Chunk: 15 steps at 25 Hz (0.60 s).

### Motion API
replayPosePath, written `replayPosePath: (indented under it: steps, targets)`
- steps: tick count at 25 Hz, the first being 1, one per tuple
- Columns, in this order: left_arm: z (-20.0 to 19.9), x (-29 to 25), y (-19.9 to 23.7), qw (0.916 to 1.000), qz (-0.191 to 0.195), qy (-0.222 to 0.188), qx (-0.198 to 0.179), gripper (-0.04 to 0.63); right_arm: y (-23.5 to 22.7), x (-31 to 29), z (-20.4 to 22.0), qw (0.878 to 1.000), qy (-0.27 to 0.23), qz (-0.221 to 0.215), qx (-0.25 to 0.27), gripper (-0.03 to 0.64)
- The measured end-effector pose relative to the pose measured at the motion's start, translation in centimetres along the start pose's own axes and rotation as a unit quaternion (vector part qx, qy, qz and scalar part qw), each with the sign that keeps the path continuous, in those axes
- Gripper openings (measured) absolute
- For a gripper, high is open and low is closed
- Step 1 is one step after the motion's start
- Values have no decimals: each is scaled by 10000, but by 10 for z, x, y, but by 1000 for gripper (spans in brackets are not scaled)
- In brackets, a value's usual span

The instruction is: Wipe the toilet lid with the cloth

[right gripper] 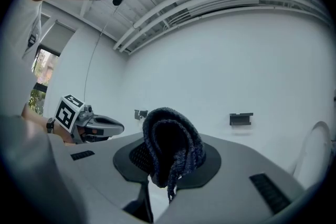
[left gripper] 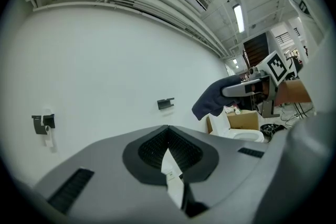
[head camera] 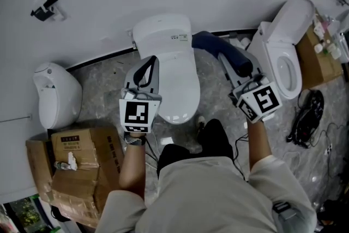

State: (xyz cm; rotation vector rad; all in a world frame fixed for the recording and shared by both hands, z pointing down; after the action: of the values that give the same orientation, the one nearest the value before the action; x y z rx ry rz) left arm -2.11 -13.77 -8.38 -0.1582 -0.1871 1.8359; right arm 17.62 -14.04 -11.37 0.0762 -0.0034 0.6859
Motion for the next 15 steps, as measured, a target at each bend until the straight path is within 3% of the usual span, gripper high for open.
replayPosePath:
  steps: [15]
  targets:
    - [117, -37, -29, 9999, 25, 100, 66, -2, -33, 14, 125, 9995, 169, 255, -115, 84]
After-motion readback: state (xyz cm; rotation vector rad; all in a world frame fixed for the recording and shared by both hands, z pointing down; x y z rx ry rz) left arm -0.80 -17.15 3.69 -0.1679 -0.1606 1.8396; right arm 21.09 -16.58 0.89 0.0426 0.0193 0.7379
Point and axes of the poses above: the fingertips, and each gripper's own axes: x backward along the fingers, y to its left, z out of its underside, the point moved 2 cm from there along x, backward along the fingers, and after that the axes turned 11 degrees about -z, right-handed, at the moved point
